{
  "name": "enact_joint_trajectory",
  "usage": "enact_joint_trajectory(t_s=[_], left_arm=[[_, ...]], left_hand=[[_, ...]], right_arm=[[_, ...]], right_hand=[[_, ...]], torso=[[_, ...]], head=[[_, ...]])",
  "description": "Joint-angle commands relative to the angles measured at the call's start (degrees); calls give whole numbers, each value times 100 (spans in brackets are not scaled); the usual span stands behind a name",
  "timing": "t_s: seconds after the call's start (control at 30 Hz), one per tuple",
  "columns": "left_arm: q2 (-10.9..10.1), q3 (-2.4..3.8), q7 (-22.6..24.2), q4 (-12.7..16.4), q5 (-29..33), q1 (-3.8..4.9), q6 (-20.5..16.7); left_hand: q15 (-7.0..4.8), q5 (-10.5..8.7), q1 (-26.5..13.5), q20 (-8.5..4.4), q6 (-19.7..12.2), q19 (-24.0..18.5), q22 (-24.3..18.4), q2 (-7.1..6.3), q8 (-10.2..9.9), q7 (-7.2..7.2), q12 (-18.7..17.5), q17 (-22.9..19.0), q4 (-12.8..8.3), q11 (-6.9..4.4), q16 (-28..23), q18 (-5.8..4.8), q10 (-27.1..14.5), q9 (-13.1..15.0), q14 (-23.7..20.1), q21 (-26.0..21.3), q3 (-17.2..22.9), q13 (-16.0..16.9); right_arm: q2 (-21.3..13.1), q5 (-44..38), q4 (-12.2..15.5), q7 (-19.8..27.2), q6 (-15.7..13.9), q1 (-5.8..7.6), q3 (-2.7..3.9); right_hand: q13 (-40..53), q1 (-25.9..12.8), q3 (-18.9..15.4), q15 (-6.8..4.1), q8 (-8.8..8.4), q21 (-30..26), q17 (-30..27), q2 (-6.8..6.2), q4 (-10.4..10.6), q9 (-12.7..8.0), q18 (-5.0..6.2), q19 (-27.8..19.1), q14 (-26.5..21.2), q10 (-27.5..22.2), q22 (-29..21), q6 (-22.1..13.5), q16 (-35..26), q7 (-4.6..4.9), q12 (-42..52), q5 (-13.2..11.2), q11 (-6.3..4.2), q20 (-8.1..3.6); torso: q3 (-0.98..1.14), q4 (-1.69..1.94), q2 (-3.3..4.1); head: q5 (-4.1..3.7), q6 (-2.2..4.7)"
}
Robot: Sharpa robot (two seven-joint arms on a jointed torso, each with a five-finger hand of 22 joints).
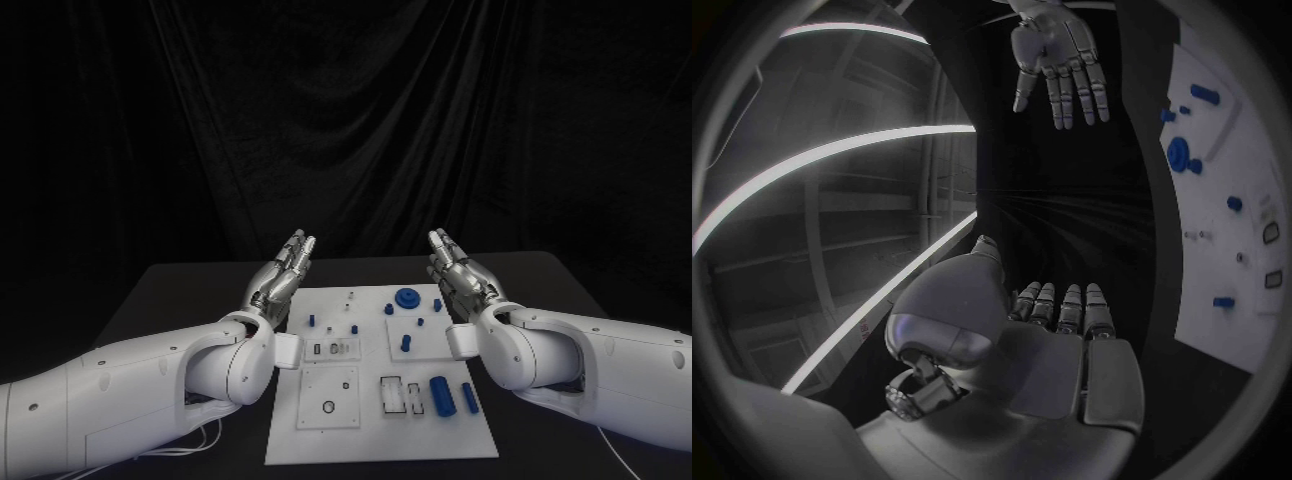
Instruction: Assemble the parts on the task board
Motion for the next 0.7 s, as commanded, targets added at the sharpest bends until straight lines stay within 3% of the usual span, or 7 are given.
enact_joint_trajectory(t_s=[0.03, 0.1, 0.27, 0.4, 0.43, 0.6, 0.7], left_arm=[[-19, -122, 632, 79, 489, 108, 1358], [-31, -205, 722, 106, 572, 153, 1608], [-47, -318, 846, 143, 688, 217, 1954], [-52, -354, 886, 155, 724, 237, 2063], [-45, -354, 943, -315, -178, 230, 2812], [-85, -354, 963, -369, -260, 230, 2854], [-140, -354, 972, -380, -278, 230, 2849]], left_hand=[[-681, -1, 190, -297, 40, 6, -10, 31, -2, -94, -19, -10, 36, -7, -21, 112, 9, 16, 8, -21, -56, -9], [-599, 23, 226, -194, 48, 6, -10, 24, -1, -89, -19, -10, 35, 27, -21, 133, 9, 17, 8, -21, -79, -9], [-467, 627, 805, -19, 126, 6, -10, -32, 15, 122, -19, -10, 19, 127, -21, 181, 9, 33, 8, -21, -70, -9], [-111, 741, 980, 290, 241, 6, -10, 28, 37, 339, -19, -10, 37, 373, -21, 136, 9, 53, 8, -21, -80, -9], [-54, 790, 1007, 336, 270, 6, -10, 35, 41, 400, -19, -10, 39, 431, -21, 124, 9, 58, 8, -21, -69, -9], [117, 1065, 1160, 466, 404, 6, -10, 41, 67, 517, -19, -10, 40, 535, -21, 86, 9, 78, 8, -21, -4, -9], [188, 1579, 1460, 532, 511, 6, -10, 18, 92, 589, -19, -10, 40, 602, -21, 77, 9, 94, 8, -21, 76, -9]], right_arm=[[-42, 743, 59, -251, 1042, 114, -116], [-58, 835, 74, -274, 1165, 159, -180], [-69, 899, 84, -290, 1250, 189, -224], [-69, 899, 84, -290, 1250, 189, -224], [-292, 334, 8, -242, 1589, 186, -224], [-395, 95, 2, -238, 1749, 187, -224], [-464, 42, 3, -269, 1835, 188, -224]], right_hand=[[-6, 50, -35, -816, -22, -22, -9, 9, 2, -7, 91, -12, -3, -2, -6, 2, -23, 1, -28, 16, 7, 25], [-6, 67, -34, -723, -22, -22, -9, 4, 1, -7, 92, -12, -3, -2, -6, 2, -23, 33, -28, 20, 55, 79], [-6, 109, -30, -577, -22, -22, -9, -8, 2, -7, 96, -12, -3, -2, -6, 2, -23, 139, -28, 21, 171, 207], [-6, 153, -21, -383, -13, -22, -9, -15, 1, 0, 106, -12, -3, -2, -6, 21, -23, 372, -28, 29, 393, 310], [-6, 172, -16, -326, 2, -22, -9, -20, 1, 13, 110, -12, -3, -2, -6, 56, -23, 436, -28, 35, 463, 325], [-6, 223, 2, -223, 4, -22, -9, -28, -4, 14, 117, -12, -3, -2, -6, 60, -23, 481, -28, 70, 543, 371], [-6, 265, 17, -125, 6, -22, -9, -34, -1, 15, 121, -12, -3, -2, -6, 65, -23, 500, -28, 90, 595, 437]], torso=[[0, 0, 0], [0, 0, 0], [0, 0, 0], [0, 0, 0], [-21, 52, 38], [-33, 65, 107], [-33, 81, 138]], head=[[1, 0], [1, 0], [1, 0], [1, 0], [-39, -254], [-11, -348], [-8, -418]])
